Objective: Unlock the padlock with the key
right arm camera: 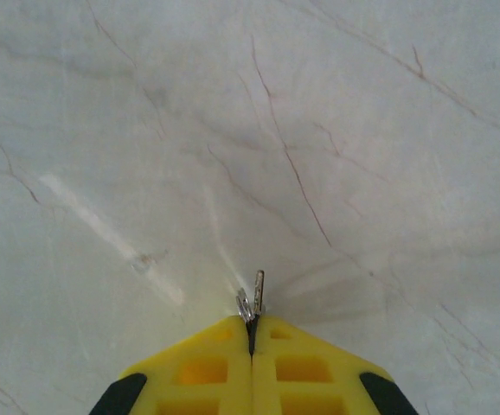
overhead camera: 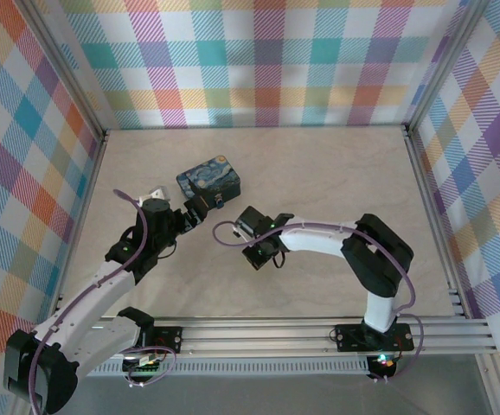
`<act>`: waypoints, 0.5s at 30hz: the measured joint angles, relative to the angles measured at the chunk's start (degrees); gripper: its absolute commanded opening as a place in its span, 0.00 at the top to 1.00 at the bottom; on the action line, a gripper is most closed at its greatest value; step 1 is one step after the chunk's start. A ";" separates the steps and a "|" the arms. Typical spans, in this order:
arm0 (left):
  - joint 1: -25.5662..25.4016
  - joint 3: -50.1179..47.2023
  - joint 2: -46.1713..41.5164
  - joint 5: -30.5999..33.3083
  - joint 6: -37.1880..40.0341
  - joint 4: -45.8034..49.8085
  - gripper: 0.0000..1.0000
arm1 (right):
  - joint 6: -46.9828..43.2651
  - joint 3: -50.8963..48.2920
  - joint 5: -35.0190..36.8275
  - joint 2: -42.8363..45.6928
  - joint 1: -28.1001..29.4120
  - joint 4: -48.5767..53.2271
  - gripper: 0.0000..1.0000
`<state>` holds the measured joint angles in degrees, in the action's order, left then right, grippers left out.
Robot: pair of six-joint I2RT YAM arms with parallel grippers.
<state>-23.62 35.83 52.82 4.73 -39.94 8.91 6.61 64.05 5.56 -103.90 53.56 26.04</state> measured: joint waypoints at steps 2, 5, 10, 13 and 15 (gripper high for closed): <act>0.00 0.39 0.50 -0.66 -0.96 0.04 0.01 | 0.00 -1.92 0.09 1.86 -0.48 -0.63 1.00; 0.00 1.51 1.88 -2.38 -2.45 -0.02 0.02 | -0.02 -4.68 0.87 5.31 -1.16 -2.19 1.00; 0.00 3.56 4.61 -6.75 -5.79 -1.44 0.08 | -0.11 -9.79 1.60 13.20 -2.19 -7.37 1.00; -0.33 5.38 6.43 -9.70 -7.61 -1.66 0.11 | -0.63 -13.57 1.95 18.91 -2.51 -11.65 1.00; -0.72 6.80 7.54 -11.41 -8.70 -1.77 0.13 | -1.57 -16.24 2.01 22.77 -2.58 -15.04 1.00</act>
<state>-24.34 42.63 60.36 -6.68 -48.64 7.14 5.04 47.81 7.57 -81.12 50.98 11.00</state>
